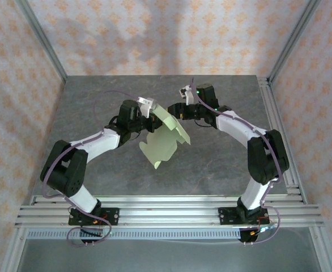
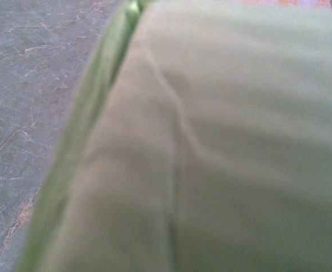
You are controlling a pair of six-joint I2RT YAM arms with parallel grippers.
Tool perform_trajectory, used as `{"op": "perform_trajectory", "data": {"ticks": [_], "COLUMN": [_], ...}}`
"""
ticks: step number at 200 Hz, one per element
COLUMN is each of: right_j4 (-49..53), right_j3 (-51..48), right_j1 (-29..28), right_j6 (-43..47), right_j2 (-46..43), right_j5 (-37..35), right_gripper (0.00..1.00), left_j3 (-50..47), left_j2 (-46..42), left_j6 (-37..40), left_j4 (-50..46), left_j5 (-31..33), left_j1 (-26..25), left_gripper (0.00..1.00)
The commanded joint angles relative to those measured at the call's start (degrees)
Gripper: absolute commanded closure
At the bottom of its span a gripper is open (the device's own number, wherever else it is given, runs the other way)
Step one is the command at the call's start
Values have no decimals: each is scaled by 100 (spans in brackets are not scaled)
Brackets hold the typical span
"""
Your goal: Fold the paper box
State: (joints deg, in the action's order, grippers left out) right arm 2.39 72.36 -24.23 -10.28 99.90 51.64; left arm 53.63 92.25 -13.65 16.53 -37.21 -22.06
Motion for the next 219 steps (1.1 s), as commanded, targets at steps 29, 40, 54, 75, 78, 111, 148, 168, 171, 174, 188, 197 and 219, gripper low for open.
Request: {"op": "perform_trajectory", "data": {"ticks": [29, 40, 54, 75, 78, 111, 148, 168, 171, 174, 188, 197, 219], "right_j4": [-988, -1414, -1724, -1756, -1776, -2389, -3745, -4770, -4899, -5003, -5543, -5854, -6625], "right_j3": [-682, -916, -1140, -1423, -1467, -2118, -2664, -2889, -2920, -2947, -3038, -3053, -3129], "right_j1": [297, 507, 709, 921, 950, 1153, 1148, 1148, 1148, 1148, 1149, 1150, 1118], "right_j6": [-655, -1044, -1307, -1491, -1545, -1832, -2403, -2696, -2737, -2779, -2979, -3158, -3460], "right_j2": [-545, -672, -773, -945, -974, -1410, -1644, -1653, -1657, -1670, -1713, -1711, -1683], "right_j5": [-554, -705, -821, -1282, -1342, -1644, -1019, -461, -416, -368, -147, 18, 339], "right_gripper": [36, 35, 33, 32, 32, 33, 33, 33, 33, 33, 33, 33, 33], "left_j3": [235, 148, 15, -48, -60, -18, 199, 319, 334, 356, 424, 439, 400], "left_j2": [57, 43, 48, 57, 57, 157, 308, 331, 329, 331, 322, 307, 326], "left_j6": [-247, -435, -688, -1084, -1137, -1795, -2480, -2554, -2555, -2555, -2588, -2615, -2658], "left_j4": [541, 743, 1076, 1288, 1332, 1538, 1928, 1885, 1868, 1838, 1753, 1708, 1800], "left_j5": [111, 100, 138, 328, 344, 946, 1053, 1064, 1073, 1087, 1111, 1126, 1148], "left_j1": [-47, -46, -46, -43, -43, -41, -34, -34, -35, -34, -22, -22, -26], "left_gripper": [100, 100, 100, 100, 100, 100, 100, 100, 100, 100, 100, 100, 100]}}
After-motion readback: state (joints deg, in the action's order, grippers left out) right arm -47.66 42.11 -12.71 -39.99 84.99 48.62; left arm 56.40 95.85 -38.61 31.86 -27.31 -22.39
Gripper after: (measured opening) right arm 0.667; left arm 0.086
